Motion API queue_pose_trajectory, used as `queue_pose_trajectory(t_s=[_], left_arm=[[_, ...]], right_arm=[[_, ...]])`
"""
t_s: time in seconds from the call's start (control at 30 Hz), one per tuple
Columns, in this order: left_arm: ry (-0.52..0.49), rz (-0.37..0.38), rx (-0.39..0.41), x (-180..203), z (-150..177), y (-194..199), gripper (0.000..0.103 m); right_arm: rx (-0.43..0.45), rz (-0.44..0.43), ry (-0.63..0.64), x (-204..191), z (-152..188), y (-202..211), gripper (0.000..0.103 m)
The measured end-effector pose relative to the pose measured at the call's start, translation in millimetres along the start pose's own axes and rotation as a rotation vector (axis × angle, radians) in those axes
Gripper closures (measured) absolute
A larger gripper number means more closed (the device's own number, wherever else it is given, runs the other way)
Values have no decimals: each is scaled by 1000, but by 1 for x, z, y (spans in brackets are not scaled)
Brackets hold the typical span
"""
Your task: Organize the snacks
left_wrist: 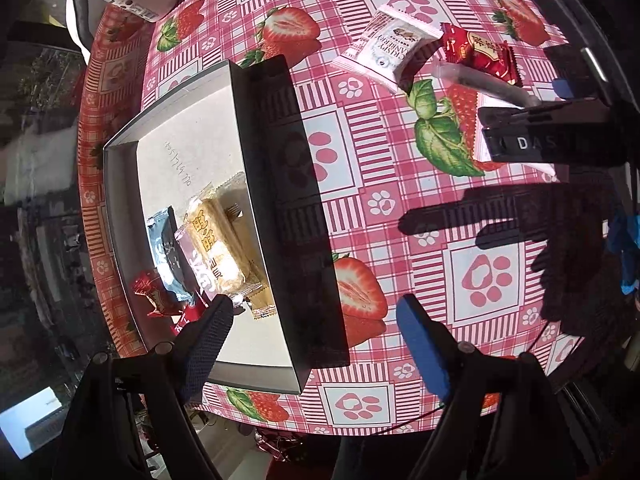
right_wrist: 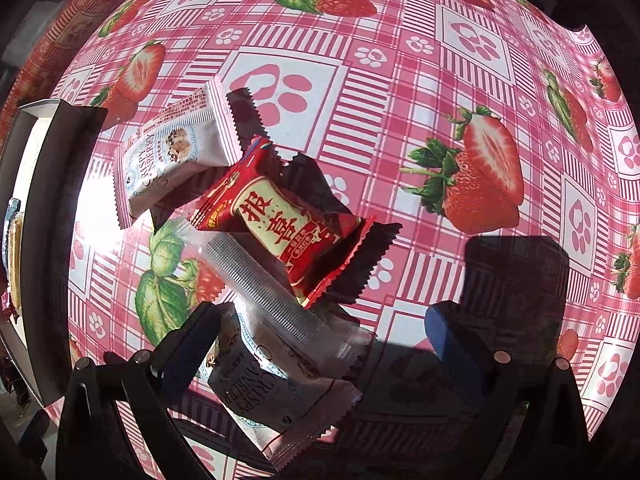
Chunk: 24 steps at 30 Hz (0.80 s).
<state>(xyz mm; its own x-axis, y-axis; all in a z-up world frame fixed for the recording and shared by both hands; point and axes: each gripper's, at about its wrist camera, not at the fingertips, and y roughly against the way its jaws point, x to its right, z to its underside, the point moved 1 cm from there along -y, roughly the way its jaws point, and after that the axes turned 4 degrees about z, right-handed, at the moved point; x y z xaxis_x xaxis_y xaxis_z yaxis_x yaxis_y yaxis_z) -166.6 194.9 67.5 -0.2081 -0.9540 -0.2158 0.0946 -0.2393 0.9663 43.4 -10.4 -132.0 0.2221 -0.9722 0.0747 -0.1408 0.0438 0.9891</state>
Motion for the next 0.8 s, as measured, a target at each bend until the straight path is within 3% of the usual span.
queue_pose_trajectory(t_s=[0.27,0.5,0.8], left_arm=[[33,30,-14,22,-40,-10,17],[88,40,30,21,-71,-7,17],[116,34,22,21,-91,-20,17]], right_arm=[[10,-13,-38,40,23,-6,1],[35,-19,-41,38,26,-5,0],[24,-21,-30,32,14,-3,0]])
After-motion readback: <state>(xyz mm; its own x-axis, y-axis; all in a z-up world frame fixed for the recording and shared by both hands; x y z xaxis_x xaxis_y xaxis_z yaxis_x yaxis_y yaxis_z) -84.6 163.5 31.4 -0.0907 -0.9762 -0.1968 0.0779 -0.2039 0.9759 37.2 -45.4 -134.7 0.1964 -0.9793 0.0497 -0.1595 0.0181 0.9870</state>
